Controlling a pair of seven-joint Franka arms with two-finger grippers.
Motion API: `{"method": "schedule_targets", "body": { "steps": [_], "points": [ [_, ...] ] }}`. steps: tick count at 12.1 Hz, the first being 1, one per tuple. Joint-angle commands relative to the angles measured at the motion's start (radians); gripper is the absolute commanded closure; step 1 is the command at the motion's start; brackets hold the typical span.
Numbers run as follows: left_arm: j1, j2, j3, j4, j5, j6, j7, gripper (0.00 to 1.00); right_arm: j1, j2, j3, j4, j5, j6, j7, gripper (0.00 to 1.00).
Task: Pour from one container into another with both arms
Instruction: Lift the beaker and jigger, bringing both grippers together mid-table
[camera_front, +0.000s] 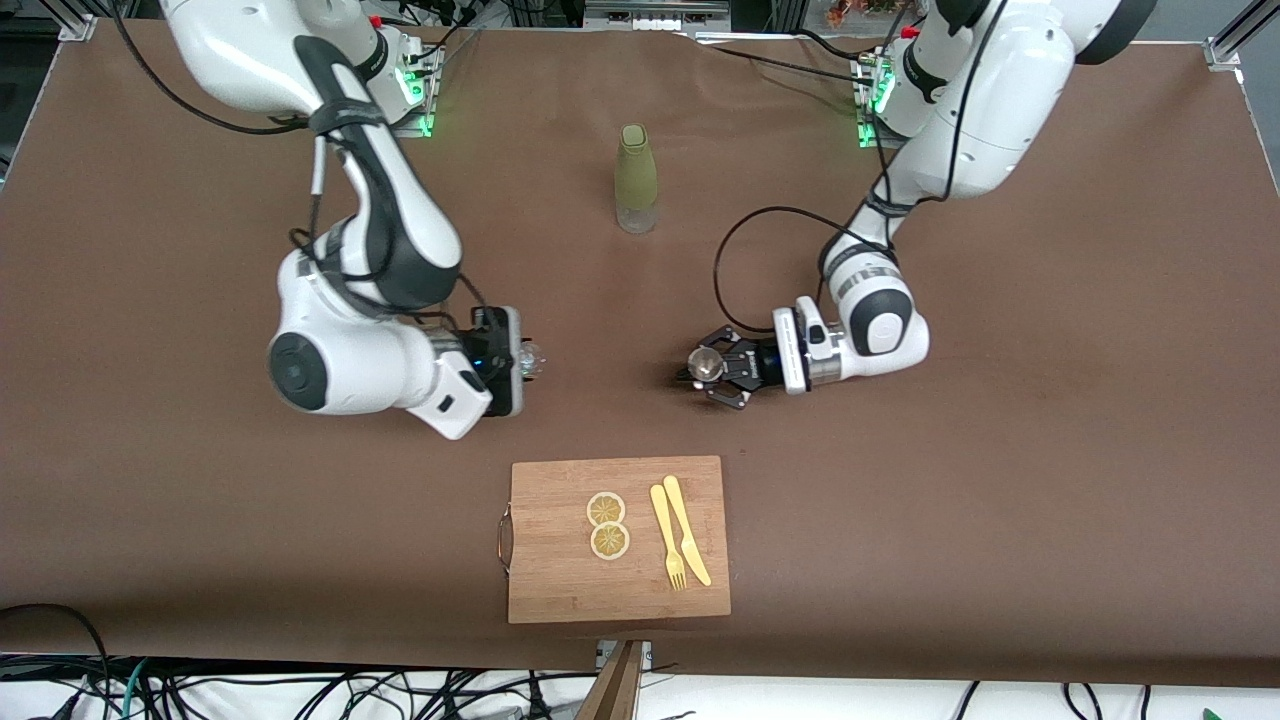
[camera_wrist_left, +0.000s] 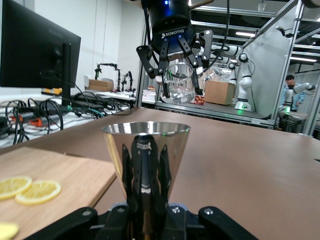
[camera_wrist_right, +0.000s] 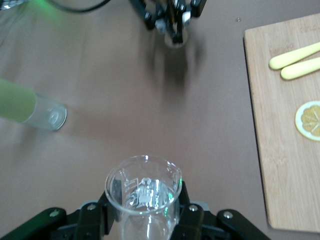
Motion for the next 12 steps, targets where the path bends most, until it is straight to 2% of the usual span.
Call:
{"method": "schedule_targets", "body": {
  "steps": [1, 6, 12],
  "points": [
    [-0.058, 0.010, 0.018, 0.048, -0.103, 0.043, 0.101, 1.00, 0.040, -0.038, -0.003, -0.041, -0.050, 0.032, 0.076, 0.79],
    [-0.132, 0.055, 0.035, 0.094, -0.190, 0.076, 0.173, 1.00, 0.129, -0.038, -0.003, -0.041, -0.168, 0.055, 0.217, 0.79],
    [-0.251, 0.092, 0.101, 0.104, -0.313, 0.077, 0.215, 1.00, 0.180, -0.038, -0.003, -0.040, -0.212, 0.059, 0.282, 0.79]
  ]
}}
